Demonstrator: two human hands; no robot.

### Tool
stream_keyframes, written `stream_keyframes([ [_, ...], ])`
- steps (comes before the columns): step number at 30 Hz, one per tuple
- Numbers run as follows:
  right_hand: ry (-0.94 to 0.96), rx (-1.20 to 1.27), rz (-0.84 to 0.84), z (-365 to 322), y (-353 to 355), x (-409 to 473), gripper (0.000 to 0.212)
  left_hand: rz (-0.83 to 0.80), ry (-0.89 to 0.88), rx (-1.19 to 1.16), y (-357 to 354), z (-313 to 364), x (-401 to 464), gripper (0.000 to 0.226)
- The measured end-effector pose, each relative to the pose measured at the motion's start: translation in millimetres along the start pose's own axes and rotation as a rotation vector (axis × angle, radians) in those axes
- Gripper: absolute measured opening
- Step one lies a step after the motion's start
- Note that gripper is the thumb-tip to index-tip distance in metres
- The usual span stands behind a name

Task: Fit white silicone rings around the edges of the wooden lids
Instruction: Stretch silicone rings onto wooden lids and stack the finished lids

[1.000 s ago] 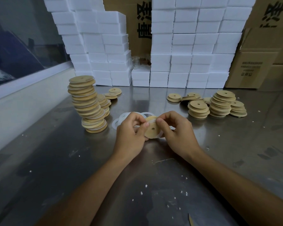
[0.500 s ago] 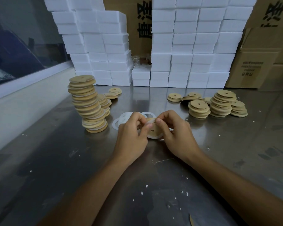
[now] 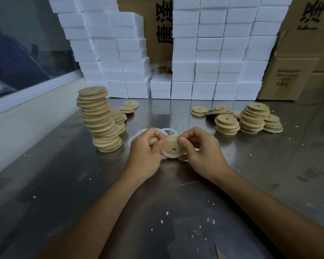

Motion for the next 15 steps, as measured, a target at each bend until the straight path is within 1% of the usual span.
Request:
stream_keyframes([
  [3, -0.067, 0.108, -0.035, -2, 3, 0, 0.012, 0.000, 0.028, 0.005, 2, 1, 1, 0.022],
  [6, -0.132, 0.235, -0.082, -3, 5, 0, 0.009, 0.009, 0.037, -0.004, 5, -1, 2, 0.022],
  [8, -0.162, 0.274, -0.098, -3, 6, 1, 0.009, 0.021, 0.051, -0.025, 7, -3, 3, 0.023],
  [12, -0.165, 0.262, -0.105, -2, 6, 1, 0.008, 0.026, 0.057, -0.052, 11, -6, 4, 0.024],
  [13, -0.148, 0.232, -0.096, -1, 6, 1, 0.008, 0.021, 0.030, -0.021, 11, -6, 4, 0.024],
  [15, -0.085, 0.119, -0.057, -1, 5, 0, 0.012, 0.012, -0.082, 0.111, 12, -5, 4, 0.023],
])
Point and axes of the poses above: each hand's wrist, its own x-axis towards the middle knuckle, its own y-axis out of the back of the hand, z = x × y, the point moved 1 cm from there along x, towards the middle knuckle, and after that the axes turned 14 degrees about -x, right-handed, at the moved point
